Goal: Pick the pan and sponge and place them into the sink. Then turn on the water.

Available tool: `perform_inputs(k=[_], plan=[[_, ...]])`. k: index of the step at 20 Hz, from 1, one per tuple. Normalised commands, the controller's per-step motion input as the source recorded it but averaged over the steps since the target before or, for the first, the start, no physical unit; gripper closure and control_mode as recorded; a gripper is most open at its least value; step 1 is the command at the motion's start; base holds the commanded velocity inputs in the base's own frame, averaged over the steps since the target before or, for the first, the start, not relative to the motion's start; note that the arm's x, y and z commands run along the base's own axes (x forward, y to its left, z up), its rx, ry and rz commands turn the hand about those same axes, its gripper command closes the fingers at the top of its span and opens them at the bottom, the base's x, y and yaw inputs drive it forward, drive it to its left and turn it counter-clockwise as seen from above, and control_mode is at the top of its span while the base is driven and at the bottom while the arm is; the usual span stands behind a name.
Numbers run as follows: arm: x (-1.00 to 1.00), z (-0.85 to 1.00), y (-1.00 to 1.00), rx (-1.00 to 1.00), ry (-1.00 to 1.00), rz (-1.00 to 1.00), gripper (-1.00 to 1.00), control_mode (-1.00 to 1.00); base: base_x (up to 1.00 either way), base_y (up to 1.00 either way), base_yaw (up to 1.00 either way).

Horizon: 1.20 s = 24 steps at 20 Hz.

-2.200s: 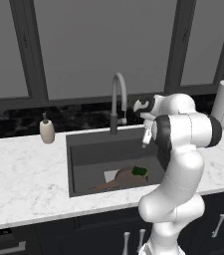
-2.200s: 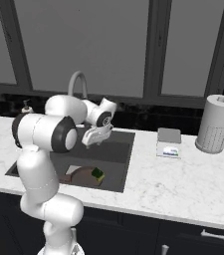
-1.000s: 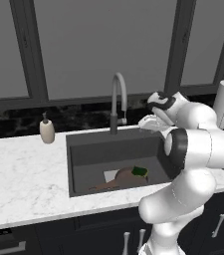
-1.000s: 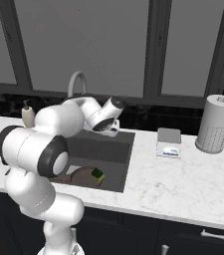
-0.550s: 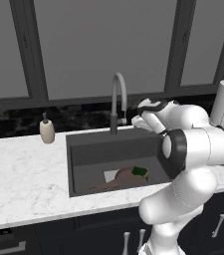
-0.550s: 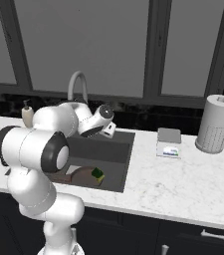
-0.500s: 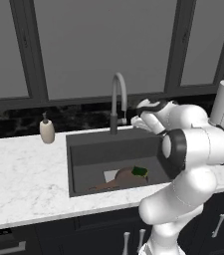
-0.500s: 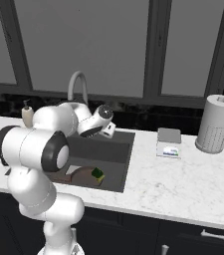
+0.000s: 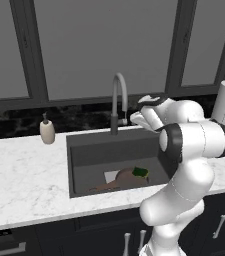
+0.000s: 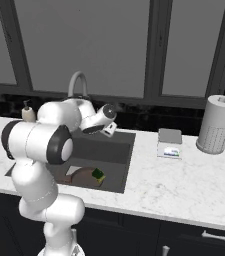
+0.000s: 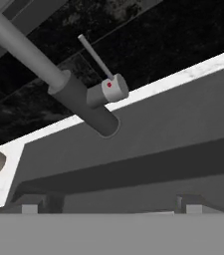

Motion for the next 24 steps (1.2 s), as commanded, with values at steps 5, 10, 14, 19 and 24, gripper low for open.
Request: perform_inputs(k=[5, 10, 14, 19, 24], plan=[[0.44, 0.00, 0.00, 0.20, 0.00, 0.00, -1.00, -1.00, 0.00, 0.00, 0.00], [0.29, -0.08, 0.01, 0.10, 0.00, 0.00, -1.00, -1.00, 0.00, 0.00, 0.00], [0.29, -0.06, 0.08, 0.09, 0.00, 0.00, -1.00, -1.00, 0.00, 0.00, 0.00], [0.28, -0.07, 0.28, 0.07, 0.00, 0.00, -1.00, -1.00, 0.00, 0.00, 0.00], [0.43, -0.10, 0.18, 0.03, 0.00, 0.00, -1.00, -1.00, 0.00, 0.00, 0.00]])
